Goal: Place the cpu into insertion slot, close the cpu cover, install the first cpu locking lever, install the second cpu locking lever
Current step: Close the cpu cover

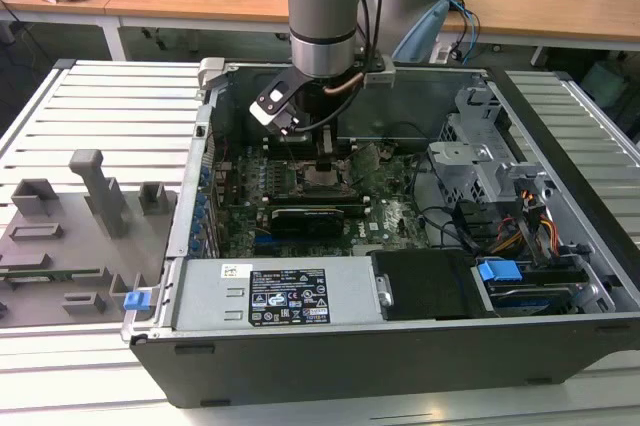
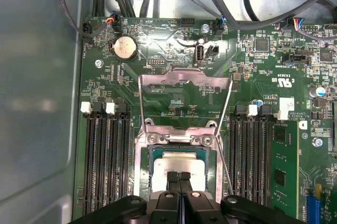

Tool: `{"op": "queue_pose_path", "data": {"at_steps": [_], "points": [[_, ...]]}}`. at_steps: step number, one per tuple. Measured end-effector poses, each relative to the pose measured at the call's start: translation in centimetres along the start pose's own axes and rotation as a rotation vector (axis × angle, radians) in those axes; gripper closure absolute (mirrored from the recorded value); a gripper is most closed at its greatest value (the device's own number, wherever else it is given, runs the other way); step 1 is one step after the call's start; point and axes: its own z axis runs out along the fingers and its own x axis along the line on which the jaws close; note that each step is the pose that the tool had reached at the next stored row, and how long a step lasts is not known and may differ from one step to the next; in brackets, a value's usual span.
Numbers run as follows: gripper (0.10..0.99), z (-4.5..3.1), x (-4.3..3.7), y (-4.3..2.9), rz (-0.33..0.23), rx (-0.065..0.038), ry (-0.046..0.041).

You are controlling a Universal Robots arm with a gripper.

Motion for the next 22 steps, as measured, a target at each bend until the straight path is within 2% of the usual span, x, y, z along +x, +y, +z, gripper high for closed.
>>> {"op": "queue_pose_path", "data": {"at_steps": [8,9,10,12,14,19,22], "points": [[0.980,-0.34,0.01,0.03,0.000,0.000,0.0000],[0.980,-0.55,0.01,0.05,0.000,0.000,0.0000],[0.980,-1.23,0.02,0.11,0.000,0.000,0.0002],[0.980,-1.44,0.03,0.13,0.000,0.000,0.0003],[0.980,-1.43,0.02,0.22,0.000,0.003,0.0004],[0.980,-1.45,-0.01,1.15,0.000,0.028,0.0005],[0.980,-2.45,0.01,1.28,0.001,0.030,0.0009]]}}
